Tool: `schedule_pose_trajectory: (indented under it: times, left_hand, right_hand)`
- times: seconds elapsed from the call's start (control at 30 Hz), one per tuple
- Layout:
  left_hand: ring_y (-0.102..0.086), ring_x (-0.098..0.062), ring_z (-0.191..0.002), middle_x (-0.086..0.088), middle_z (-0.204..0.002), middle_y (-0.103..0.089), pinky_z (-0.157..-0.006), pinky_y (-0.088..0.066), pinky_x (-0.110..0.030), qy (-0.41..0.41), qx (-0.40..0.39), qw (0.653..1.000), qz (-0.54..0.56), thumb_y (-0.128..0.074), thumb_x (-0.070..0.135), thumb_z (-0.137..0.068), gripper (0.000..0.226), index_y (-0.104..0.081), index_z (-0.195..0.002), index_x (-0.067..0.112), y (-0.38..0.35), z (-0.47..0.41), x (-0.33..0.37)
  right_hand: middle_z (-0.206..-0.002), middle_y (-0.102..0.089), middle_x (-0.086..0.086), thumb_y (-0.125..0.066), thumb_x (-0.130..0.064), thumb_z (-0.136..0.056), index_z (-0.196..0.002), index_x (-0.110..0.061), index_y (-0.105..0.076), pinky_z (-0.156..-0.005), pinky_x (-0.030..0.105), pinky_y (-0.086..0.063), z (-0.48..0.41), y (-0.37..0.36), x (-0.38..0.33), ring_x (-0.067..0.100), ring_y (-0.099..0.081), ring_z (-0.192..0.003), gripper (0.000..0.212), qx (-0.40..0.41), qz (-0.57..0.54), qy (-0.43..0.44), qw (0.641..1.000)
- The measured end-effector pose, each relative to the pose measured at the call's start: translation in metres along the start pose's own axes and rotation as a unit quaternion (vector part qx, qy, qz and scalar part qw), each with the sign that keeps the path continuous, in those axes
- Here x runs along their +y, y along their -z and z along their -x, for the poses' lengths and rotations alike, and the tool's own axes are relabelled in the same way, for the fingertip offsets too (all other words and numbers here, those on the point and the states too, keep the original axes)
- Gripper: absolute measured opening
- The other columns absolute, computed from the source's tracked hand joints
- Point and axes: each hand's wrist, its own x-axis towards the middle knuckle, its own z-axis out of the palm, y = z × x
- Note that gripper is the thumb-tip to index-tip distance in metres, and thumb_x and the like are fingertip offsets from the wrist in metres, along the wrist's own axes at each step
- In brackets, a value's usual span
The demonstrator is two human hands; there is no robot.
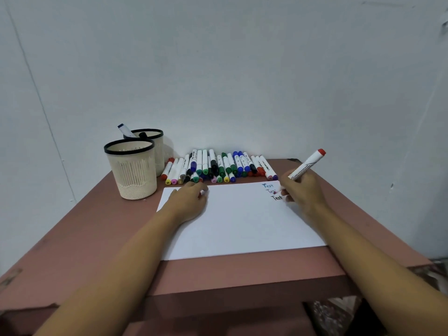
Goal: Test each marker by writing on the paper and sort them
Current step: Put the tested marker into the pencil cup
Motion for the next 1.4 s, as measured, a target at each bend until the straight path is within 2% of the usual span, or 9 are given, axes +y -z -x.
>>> schedule_pose_trajectory:
  times: [0.17, 0.27, 0.37, 0.6, 0.77, 0.93, 1.07, 1.3, 1.4]
  left_hand:
    - [-0.05, -0.022, -0.113, -0.004, -0.129, -0.049, -0.104, -0.035, -0.041, -0.002, -0.002, 1.0, 0.0, -0.038, 0.029, -0.099, 0.029, -0.052, -0.123, 0.021, -0.001, -0.001, -0.002]
    - [-0.05, -0.021, -0.114, -0.004, -0.13, -0.049, -0.104, -0.035, -0.041, -0.006, -0.001, 1.0, -0.004, -0.038, 0.029, -0.099, 0.03, -0.053, -0.124, 0.021, -0.001, -0.002, -0.003]
    - [-0.051, -0.02, -0.113, -0.003, -0.13, -0.049, -0.104, -0.035, -0.042, -0.009, 0.001, 1.0, -0.001, -0.039, 0.029, -0.099, 0.029, -0.053, -0.122, 0.022, -0.002, -0.004, -0.004]
    - [-0.051, -0.02, -0.113, -0.003, -0.13, -0.049, -0.104, -0.036, -0.041, -0.01, 0.002, 1.0, -0.004, -0.039, 0.028, -0.099, 0.029, -0.053, -0.123, 0.022, -0.004, -0.005, -0.006]
    - [-0.051, -0.02, -0.113, -0.003, -0.131, -0.049, -0.103, -0.036, -0.041, -0.014, 0.0, 1.0, -0.009, -0.039, 0.028, -0.098, 0.029, -0.053, -0.123, 0.022, -0.004, -0.006, -0.007]
    - [-0.051, -0.02, -0.113, -0.003, -0.13, -0.049, -0.103, -0.036, -0.04, -0.013, 0.001, 1.0, -0.011, -0.039, 0.028, -0.098, 0.029, -0.053, -0.123, 0.022, -0.004, -0.007, -0.007]
    - [-0.051, -0.019, -0.112, -0.002, -0.129, -0.049, -0.103, -0.037, -0.04, -0.014, 0.0, 1.0, -0.01, -0.039, 0.029, -0.098, 0.029, -0.053, -0.123, 0.023, -0.004, -0.007, -0.007]
    - [-0.051, -0.019, -0.112, -0.003, -0.129, -0.05, -0.102, -0.037, -0.039, -0.016, 0.003, 1.0, -0.011, -0.04, 0.028, -0.098, 0.029, -0.054, -0.123, 0.022, -0.003, -0.006, -0.007]
    - [-0.051, -0.018, -0.11, -0.003, -0.127, -0.05, -0.102, -0.037, -0.039, -0.016, 0.006, 1.0, -0.014, -0.04, 0.028, -0.098, 0.029, -0.054, -0.122, 0.022, -0.003, -0.007, -0.006]
  right_hand:
    - [-0.064, -0.056, 0.012, -0.059, -0.033, -0.063, -0.071, -0.004, -0.052, -0.058, 0.034, -0.041, 0.001, 0.001, 0.013, 0.022, -0.05, -0.055, 0.03, 0.049, 0.056, -0.015, 0.997]
    - [-0.062, -0.059, 0.014, -0.061, -0.025, -0.068, -0.069, -0.006, -0.053, -0.054, 0.033, -0.041, -0.001, 0.0, 0.015, 0.022, -0.049, -0.049, 0.02, 0.041, 0.045, -0.02, 0.998]
    - [-0.061, -0.059, 0.014, -0.06, -0.011, -0.079, -0.077, 0.0, -0.055, -0.05, 0.029, -0.042, -0.003, 0.001, 0.018, 0.019, -0.048, -0.045, 0.013, 0.035, 0.043, -0.013, 0.998]
    - [-0.064, -0.063, 0.015, -0.059, -0.009, -0.079, -0.072, -0.005, -0.057, -0.049, 0.027, -0.042, -0.004, 0.0, 0.02, 0.015, -0.049, -0.045, 0.008, 0.022, 0.05, -0.001, 0.999]
    - [-0.063, -0.061, 0.01, -0.062, -0.017, -0.077, -0.07, -0.005, -0.057, -0.055, 0.031, -0.044, -0.007, 0.0, 0.025, 0.019, -0.052, -0.051, 0.015, 0.058, 0.074, -0.004, 0.996]
    - [-0.066, -0.062, 0.014, -0.062, -0.011, -0.083, -0.074, -0.007, -0.055, -0.052, 0.029, -0.046, -0.006, 0.0, 0.022, 0.019, -0.053, -0.05, 0.012, 0.044, 0.033, 0.004, 0.998]
    - [-0.071, -0.064, 0.02, -0.061, -0.02, -0.075, -0.072, -0.005, -0.055, -0.059, 0.034, -0.046, -0.008, -0.001, 0.025, 0.022, -0.053, -0.055, 0.016, 0.044, 0.066, -0.001, 0.997]
    - [-0.061, -0.055, 0.011, -0.056, -0.033, -0.06, -0.066, -0.009, -0.049, -0.056, 0.035, -0.04, -0.008, -0.001, 0.024, 0.024, -0.049, -0.054, 0.025, 0.074, 0.047, -0.01, 0.996]
    - [-0.06, -0.055, 0.011, -0.055, -0.035, -0.057, -0.066, -0.001, -0.051, -0.057, 0.036, -0.041, -0.007, -0.001, 0.023, 0.023, -0.049, -0.055, 0.035, 0.077, 0.057, -0.012, 0.995]
